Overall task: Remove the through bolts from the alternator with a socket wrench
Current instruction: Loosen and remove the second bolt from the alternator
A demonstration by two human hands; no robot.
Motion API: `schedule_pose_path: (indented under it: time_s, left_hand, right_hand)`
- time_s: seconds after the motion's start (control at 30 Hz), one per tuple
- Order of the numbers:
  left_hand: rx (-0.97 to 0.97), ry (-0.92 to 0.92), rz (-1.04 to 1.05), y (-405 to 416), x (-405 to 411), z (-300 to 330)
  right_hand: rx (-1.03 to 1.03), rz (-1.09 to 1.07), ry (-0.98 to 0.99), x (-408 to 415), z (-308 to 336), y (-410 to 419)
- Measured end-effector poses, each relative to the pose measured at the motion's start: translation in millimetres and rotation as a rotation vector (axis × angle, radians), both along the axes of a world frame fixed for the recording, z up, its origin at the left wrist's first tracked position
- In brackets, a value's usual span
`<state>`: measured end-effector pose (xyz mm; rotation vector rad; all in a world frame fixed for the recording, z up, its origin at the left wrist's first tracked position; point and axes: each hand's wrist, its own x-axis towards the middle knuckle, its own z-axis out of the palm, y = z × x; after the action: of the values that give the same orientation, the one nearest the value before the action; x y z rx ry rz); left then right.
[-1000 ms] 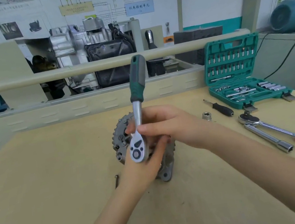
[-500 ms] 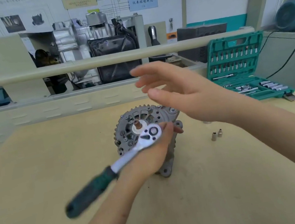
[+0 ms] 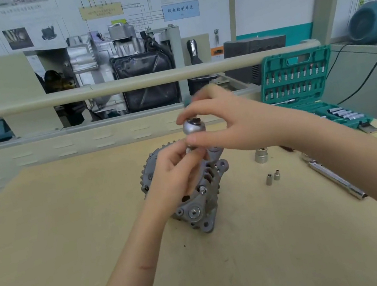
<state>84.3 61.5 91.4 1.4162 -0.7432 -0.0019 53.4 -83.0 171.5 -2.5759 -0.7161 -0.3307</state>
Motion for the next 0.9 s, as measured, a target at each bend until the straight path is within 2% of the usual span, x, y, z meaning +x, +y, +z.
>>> schedule_pose_path:
  time_s: [0.1, 0.17, 0.3, 0.47, 0.73, 0.9]
  left_hand:
    - [-0.056, 0.029, -0.112, -1.2, 4.2, -0.4]
    - [-0.041, -0.008, -0.101, -0.7, 7.3, -0.4]
    - [0.194, -0.161, 0.055, 9.9, 13.8, -0.2]
    - [0.367, -0.173, 0.114, 19.0, 17.9, 1.3]
    - [0.362, -0.202, 0.097, 19.0, 17.4, 4.0]
    - [0.408, -0.152, 0.048, 21.3, 19.0, 3.7]
  right_hand:
    - [-0.179, 0.047, -0.218, 2.4, 1.6, 1.7]
    - [-0.173, 0.033, -0.222, 1.0, 1.5, 5.9]
    - [-0.356, -0.067, -0.314, 3.8, -5.9, 7.3]
    - [-0.444, -0.045, -0.21, 5.3, -6.6, 4.9]
    - [-0.523, -0.042, -0.189, -3.2, 4.6, 8.4]
    - [-0.568, -0.029, -0.192, -4.6, 3.0, 11.1]
